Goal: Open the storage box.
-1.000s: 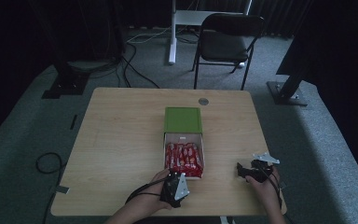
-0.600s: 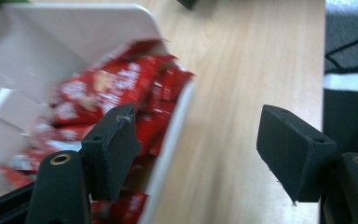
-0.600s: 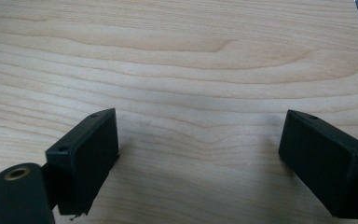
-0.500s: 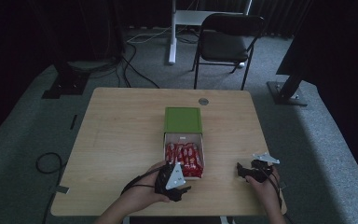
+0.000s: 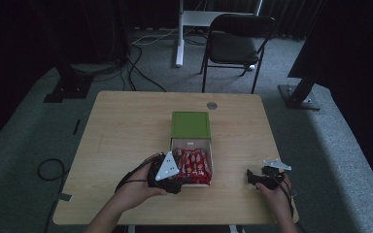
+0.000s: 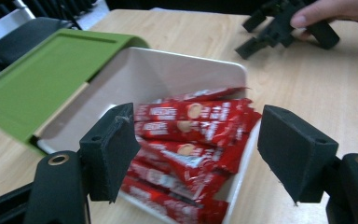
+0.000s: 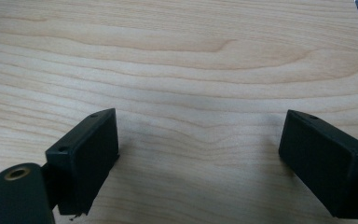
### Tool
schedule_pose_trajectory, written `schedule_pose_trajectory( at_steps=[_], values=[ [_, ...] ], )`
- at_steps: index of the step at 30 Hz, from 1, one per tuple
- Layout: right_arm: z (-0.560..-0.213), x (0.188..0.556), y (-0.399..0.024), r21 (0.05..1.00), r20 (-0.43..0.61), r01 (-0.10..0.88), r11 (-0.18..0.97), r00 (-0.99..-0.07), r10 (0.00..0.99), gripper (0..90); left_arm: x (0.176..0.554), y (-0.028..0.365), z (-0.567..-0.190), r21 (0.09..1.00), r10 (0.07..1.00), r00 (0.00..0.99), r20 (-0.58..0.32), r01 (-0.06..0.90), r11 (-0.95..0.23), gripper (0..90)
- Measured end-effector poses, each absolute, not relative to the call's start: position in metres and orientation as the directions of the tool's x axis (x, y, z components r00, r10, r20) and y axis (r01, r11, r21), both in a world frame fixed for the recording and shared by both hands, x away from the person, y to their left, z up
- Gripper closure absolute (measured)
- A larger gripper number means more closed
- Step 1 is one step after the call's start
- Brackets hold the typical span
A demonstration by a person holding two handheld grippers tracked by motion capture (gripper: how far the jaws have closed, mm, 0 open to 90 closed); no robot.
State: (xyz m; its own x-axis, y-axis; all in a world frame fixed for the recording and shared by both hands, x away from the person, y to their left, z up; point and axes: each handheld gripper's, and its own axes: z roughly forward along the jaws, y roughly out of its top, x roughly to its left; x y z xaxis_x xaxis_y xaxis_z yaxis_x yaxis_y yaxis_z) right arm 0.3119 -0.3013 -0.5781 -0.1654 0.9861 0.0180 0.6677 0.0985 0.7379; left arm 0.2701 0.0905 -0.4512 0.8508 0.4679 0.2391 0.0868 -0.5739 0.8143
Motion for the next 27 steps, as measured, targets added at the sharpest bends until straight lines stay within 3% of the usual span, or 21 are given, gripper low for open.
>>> schedule_pose_trajectory(
  at_steps=[12,27],
  values=[
    [-0.578,0.312,-0.301,0.738,0.018,0.668,0.098,-0.165,0.986,11.2,0.287,0.126,-0.447,0.878,0.616,0.767,0.179,0.159,-0.452,28.9],
    [-0.578,0.312,-0.301,0.738,0.018,0.668,0.098,-0.165,0.986,11.1,0.304,0.173,-0.478,0.89,0.753,0.65,0.101,0.279,-0.36,28.2]
  ],
)
